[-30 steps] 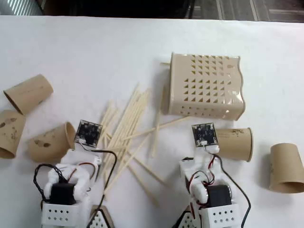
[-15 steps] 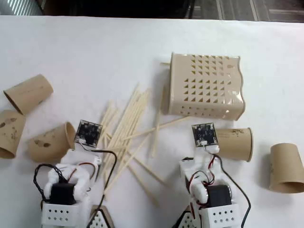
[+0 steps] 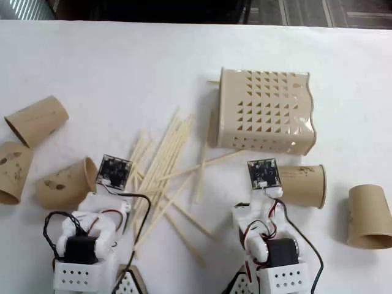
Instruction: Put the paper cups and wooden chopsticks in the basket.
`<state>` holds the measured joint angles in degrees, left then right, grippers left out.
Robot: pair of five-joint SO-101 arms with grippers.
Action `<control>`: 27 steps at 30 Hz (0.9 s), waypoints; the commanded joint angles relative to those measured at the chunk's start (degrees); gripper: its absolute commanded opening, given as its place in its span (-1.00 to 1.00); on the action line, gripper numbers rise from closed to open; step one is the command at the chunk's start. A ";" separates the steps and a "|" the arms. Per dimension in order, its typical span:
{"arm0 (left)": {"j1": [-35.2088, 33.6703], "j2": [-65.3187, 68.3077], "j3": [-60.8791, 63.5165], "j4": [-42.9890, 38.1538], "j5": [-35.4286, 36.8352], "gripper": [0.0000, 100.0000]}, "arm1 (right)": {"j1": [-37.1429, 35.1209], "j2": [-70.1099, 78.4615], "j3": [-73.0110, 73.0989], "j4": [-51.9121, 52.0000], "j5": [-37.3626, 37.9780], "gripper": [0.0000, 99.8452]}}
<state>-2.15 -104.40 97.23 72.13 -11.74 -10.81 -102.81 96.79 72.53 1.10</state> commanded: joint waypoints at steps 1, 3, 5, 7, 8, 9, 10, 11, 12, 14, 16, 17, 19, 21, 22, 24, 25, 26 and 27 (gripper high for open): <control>0.84 0.22 -0.26 0.18 0.18 -0.95 | 0.13 -0.31 0.09 0.13 0.44 -0.96; 0.84 0.22 -0.26 0.18 0.18 -0.95 | 0.13 -0.31 0.09 0.13 0.44 -0.96; 0.84 0.22 -0.26 0.18 0.18 -0.95 | 0.13 -0.31 0.09 0.13 0.44 -0.96; 0.84 0.22 -0.26 0.18 0.18 -0.95 | 0.13 -0.31 0.09 0.13 0.44 -0.96; 0.84 0.22 -0.26 0.18 0.18 -0.95 | 0.13 -0.31 0.09 0.13 0.44 -0.96; 0.84 0.22 -0.26 0.18 0.18 -0.95 | 0.13 -0.31 0.09 0.13 0.44 -0.96; 0.84 0.22 -0.26 0.18 0.18 -0.95 | 0.13 -0.31 0.09 0.13 0.44 -0.96; 0.84 0.22 -0.26 0.18 0.18 -0.95 | 0.13 -0.31 0.09 0.13 0.44 -0.96; 0.84 0.22 -0.26 0.18 0.18 -0.95 | 0.13 -0.31 0.09 0.13 0.44 -0.96; 1.36 0.22 -0.26 0.18 0.09 -0.95 | -0.04 -0.31 0.09 0.13 0.44 -0.96; 2.07 0.22 -0.26 0.18 0.18 -0.95 | -0.22 -0.31 0.09 0.13 0.44 -0.96; 2.33 0.22 -0.26 0.18 0.09 -0.95 | -0.31 -0.31 0.09 0.13 0.18 -0.96; 2.33 0.22 -0.26 0.18 0.00 -0.95 | -0.31 -0.31 0.09 0.13 0.18 -0.96; 2.33 0.22 -0.26 -0.26 -0.09 -0.95 | -0.13 -0.31 0.09 0.13 0.44 -0.96; 2.33 0.22 -0.35 -0.26 -0.09 -0.95 | -0.04 -0.31 0.09 0.13 0.44 -0.96; 1.98 0.22 -1.05 -0.44 -0.18 -0.95 | -0.22 -0.40 -0.53 0.13 0.44 -0.96; 1.98 0.22 -2.02 -0.97 -0.18 -0.95 | 0.22 -0.40 -1.58 0.13 0.44 -0.96; 1.89 0.22 -2.99 -1.58 -0.18 -0.95 | 0.57 -0.40 -3.08 0.40 0.53 -0.96; 1.89 0.22 -3.96 -2.20 -0.18 -0.95 | 1.80 -0.40 -4.75 0.40 0.53 -0.96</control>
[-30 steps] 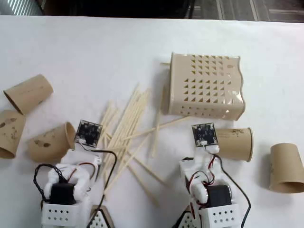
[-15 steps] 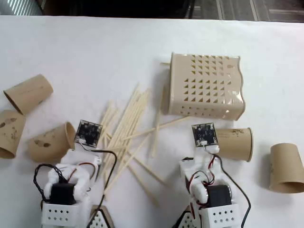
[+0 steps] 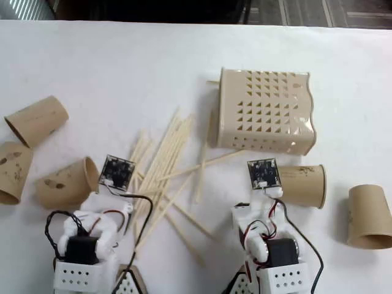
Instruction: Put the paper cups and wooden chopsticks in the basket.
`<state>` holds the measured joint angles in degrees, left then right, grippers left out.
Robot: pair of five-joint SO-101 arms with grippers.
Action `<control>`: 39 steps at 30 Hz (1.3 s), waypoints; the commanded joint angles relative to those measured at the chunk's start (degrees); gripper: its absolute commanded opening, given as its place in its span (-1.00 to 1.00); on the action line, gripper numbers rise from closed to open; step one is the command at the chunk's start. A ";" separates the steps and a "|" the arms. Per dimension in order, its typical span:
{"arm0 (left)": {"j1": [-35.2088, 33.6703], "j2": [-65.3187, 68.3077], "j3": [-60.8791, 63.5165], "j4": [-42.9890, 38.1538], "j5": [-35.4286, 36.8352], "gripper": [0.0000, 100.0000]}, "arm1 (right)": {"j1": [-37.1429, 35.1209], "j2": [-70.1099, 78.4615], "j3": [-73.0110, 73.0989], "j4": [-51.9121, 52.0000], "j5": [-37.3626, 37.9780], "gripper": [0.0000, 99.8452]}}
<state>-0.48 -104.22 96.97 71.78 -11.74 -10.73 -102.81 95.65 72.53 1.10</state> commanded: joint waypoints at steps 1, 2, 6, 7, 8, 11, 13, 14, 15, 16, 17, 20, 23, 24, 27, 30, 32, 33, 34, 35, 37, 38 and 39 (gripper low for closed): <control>0.22 0.04 -4.48 -2.81 -0.18 -0.95 | 3.30 -0.40 -5.27 0.22 0.53 -0.96; 0.31 0.04 -4.92 -3.96 -0.18 -0.95 | 4.88 -0.40 -7.21 0.22 0.53 -0.96; 0.22 0.04 -5.10 -5.98 -0.18 -0.95 | 8.92 -0.40 -15.82 -0.57 7.12 -0.96; 0.22 0.04 -5.01 -5.80 -0.18 -0.95 | 9.54 -0.40 -17.76 -1.27 10.37 -0.96; 0.22 0.04 -5.01 -5.63 -0.18 -0.95 | 10.42 -0.40 -19.60 -2.07 13.36 -0.96; 0.22 0.04 -4.04 -5.80 -0.18 -0.95 | 14.02 -0.13 -23.65 -5.41 20.84 -0.96; 0.22 0.04 -2.73 -6.07 -0.26 -0.95 | 14.99 0.04 -25.76 -7.25 22.86 -0.96; 0.22 0.04 -2.55 -6.07 -0.26 -0.95 | 15.08 0.13 -26.81 -7.87 22.86 -0.96; 0.22 0.04 -2.55 -6.07 -0.26 -0.95 | 14.81 0.31 -27.69 -8.04 22.95 -0.96; 0.22 0.04 -2.55 -6.07 -0.26 -0.95 | 14.73 1.01 -28.57 -8.40 22.95 -0.96; 0.22 0.04 -2.55 -6.07 -0.26 -0.95 | 14.64 2.51 -29.63 -8.92 22.95 -0.96; 0.22 0.04 -2.55 -6.15 -0.26 -0.95 | 15.08 11.74 -34.20 -11.30 22.86 -0.96; 0.22 0.04 -2.29 -6.33 -0.26 -0.95 | 15.78 25.89 -42.02 -11.82 22.77 -0.95; 0.22 0.04 -2.20 -6.86 -0.26 -0.95 | 16.04 31.16 -45.45 -11.65 22.68 -0.93; 0.22 0.04 -2.11 -7.21 -0.26 -0.95 | 18.77 45.93 -55.56 -11.56 18.11 -0.83; 0.22 0.04 -2.11 -7.21 -0.26 -0.95 | 21.58 59.21 -66.20 -9.98 15.65 -0.77; 0.22 0.04 -1.41 -7.30 -0.26 -0.95 | 22.73 67.47 -73.41 -7.25 14.51 -0.75; 0.22 0.04 -1.32 -7.30 -0.26 -0.95 | 23.08 71.43 -76.84 -5.76 13.80 -0.73; 0.22 0.04 -1.32 -7.30 -0.26 -0.95 | 23.52 75.21 -80.35 -4.00 12.92 -0.72; 0.22 0.04 -1.32 -7.30 -0.26 -0.95 | 23.96 78.73 -83.52 -2.24 12.04 -0.69; 0.22 0.04 -1.32 -7.30 -0.26 -0.95 | 24.57 85.67 -90.02 1.36 10.90 -0.64; 0.22 0.04 -1.32 -7.30 -0.26 -0.95 | 24.84 89.01 -92.92 3.12 10.46 -0.62; 0.22 0.04 -1.32 -7.30 -0.26 -0.95 | 24.92 92.18 -95.82 4.70 10.37 -0.60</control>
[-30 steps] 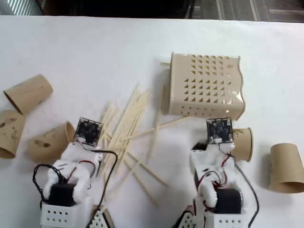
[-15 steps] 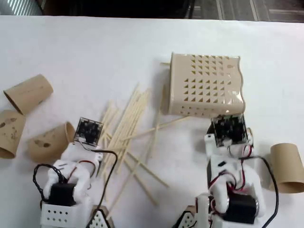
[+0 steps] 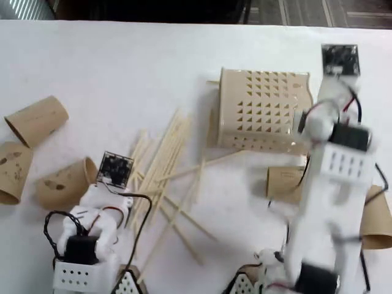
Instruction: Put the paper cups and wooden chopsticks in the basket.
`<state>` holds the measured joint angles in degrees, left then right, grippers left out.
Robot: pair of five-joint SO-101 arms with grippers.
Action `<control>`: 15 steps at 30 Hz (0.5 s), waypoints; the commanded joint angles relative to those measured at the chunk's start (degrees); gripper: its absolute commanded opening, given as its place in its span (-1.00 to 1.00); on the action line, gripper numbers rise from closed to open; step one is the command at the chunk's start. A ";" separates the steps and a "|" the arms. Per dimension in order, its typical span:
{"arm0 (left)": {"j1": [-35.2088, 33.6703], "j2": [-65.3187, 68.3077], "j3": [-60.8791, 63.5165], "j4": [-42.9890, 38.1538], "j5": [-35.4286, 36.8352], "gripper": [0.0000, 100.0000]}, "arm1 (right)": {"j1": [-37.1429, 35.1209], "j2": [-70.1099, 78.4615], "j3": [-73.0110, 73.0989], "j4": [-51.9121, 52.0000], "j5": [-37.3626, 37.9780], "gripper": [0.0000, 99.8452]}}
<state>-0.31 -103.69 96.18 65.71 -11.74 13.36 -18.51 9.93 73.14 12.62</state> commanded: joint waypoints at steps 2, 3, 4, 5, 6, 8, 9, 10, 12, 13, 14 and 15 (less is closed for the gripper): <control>0.04 -0.48 -0.53 -1.23 -0.26 -0.95 | 0.84 13.76 -15.21 6.55 -1.67 -0.57; 0.04 -0.48 -0.53 -1.23 -0.26 -0.95 | 0.84 16.66 -17.58 7.34 -1.85 -0.57; 0.04 -0.48 -0.53 -1.23 -0.26 -0.95 | 0.84 19.47 -19.87 8.13 -2.02 -0.57; 0.04 -0.48 -0.53 -1.23 -0.26 -0.95 | 0.84 22.11 -21.98 8.57 -2.46 -0.57; 0.04 -0.48 -0.53 -1.23 -0.26 -0.95 | 0.84 24.75 -24.09 9.10 -2.81 -0.57; 0.04 -0.48 -0.53 -1.23 -0.26 -0.95 | 0.84 29.67 -27.87 10.15 -3.08 -0.57; 0.04 -0.48 -0.53 -1.23 -0.26 -0.95 | 0.66 32.04 -29.63 10.68 -3.08 -0.57; 0.04 -0.48 -0.53 -1.23 -0.26 -0.95 | 0.48 34.33 -31.30 11.38 -3.08 -0.57; 0.04 -0.48 -0.53 -1.23 -0.26 -0.95 | 0.40 38.55 -34.55 13.67 -3.08 -0.57; 0.04 -0.48 -0.53 -1.23 -0.26 -0.95 | 0.40 40.40 -36.48 15.08 -3.08 -0.57; 0.04 -0.48 -0.53 -1.23 -0.26 -0.95 | 0.40 42.15 -38.51 16.48 -3.08 -0.57; 0.04 -0.48 -0.44 -1.23 -0.26 -0.95 | 0.40 44.00 -40.79 17.80 -3.08 -0.57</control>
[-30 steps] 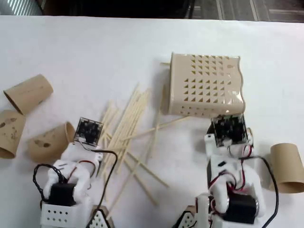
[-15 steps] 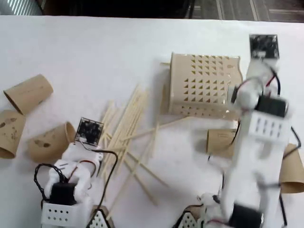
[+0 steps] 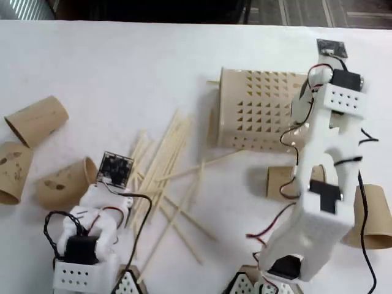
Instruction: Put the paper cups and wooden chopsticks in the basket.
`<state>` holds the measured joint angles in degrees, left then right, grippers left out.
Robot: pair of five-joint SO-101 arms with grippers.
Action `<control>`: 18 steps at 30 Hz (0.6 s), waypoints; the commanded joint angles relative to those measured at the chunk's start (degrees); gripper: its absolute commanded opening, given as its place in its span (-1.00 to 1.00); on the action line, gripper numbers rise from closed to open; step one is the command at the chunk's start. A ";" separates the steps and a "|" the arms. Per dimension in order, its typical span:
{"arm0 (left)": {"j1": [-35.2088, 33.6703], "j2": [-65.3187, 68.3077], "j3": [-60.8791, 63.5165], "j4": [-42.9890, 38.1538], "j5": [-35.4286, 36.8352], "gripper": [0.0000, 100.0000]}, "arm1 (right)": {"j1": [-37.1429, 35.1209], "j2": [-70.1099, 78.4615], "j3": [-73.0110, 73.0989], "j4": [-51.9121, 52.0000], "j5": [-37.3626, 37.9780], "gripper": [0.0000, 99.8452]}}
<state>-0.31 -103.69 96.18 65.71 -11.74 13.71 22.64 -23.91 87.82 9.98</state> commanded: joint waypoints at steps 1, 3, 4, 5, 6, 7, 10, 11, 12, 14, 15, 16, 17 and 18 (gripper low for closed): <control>0.04 -0.48 -0.44 -1.23 -0.26 -0.95 | 0.04 4.53 -9.14 4.44 -0.44 -0.57; 0.04 -0.48 -0.44 -1.23 -0.26 -0.95 | 0.04 7.69 -13.19 6.99 -0.44 -0.57; 0.04 -0.48 -0.44 -1.23 -0.26 -0.95 | -0.13 9.27 -15.12 8.22 -0.44 -0.58; 0.04 -0.48 -0.44 -1.23 -0.26 -0.95 | -0.48 10.86 -17.05 9.45 -0.44 -0.58; 0.04 -0.48 -0.44 -1.23 -0.26 -0.95 | -0.92 12.09 -18.37 10.33 -0.44 -0.58; 0.04 -0.48 -0.44 -1.23 -0.26 -0.95 | -1.27 13.05 -19.16 10.59 -0.44 -0.58; 0.04 -0.48 -0.44 -1.23 -0.26 -0.95 | -2.42 14.20 -19.69 10.59 -0.35 -0.66; 0.04 -0.48 -0.44 -1.23 -0.26 -0.95 | -2.95 14.11 -19.69 10.59 -0.18 -0.72; 0.04 -0.48 -0.44 -1.23 -0.26 -0.95 | -3.38 14.11 -19.78 10.59 0.09 -0.78; 0.04 -0.48 -0.44 -1.23 -0.26 -0.95 | -4.53 13.41 -19.78 10.59 0.18 -0.89; 0.04 -0.48 -0.44 -1.23 -0.26 -0.95 | -4.97 12.79 -19.60 10.59 0.26 -0.92; 0.04 -0.48 -0.44 -1.23 -0.26 -0.95 | -5.32 12.18 -19.43 10.59 0.53 -0.95; 0.04 -0.48 -0.44 -1.23 -0.26 -0.95 | -5.76 11.38 -19.34 10.68 1.41 -0.96; 0.04 -0.48 -0.44 -1.23 -0.26 -0.95 | -6.11 10.51 -19.25 10.68 1.93 -0.96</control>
<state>-0.31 -103.69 96.18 65.71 -11.74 11.60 35.82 -43.25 97.67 10.33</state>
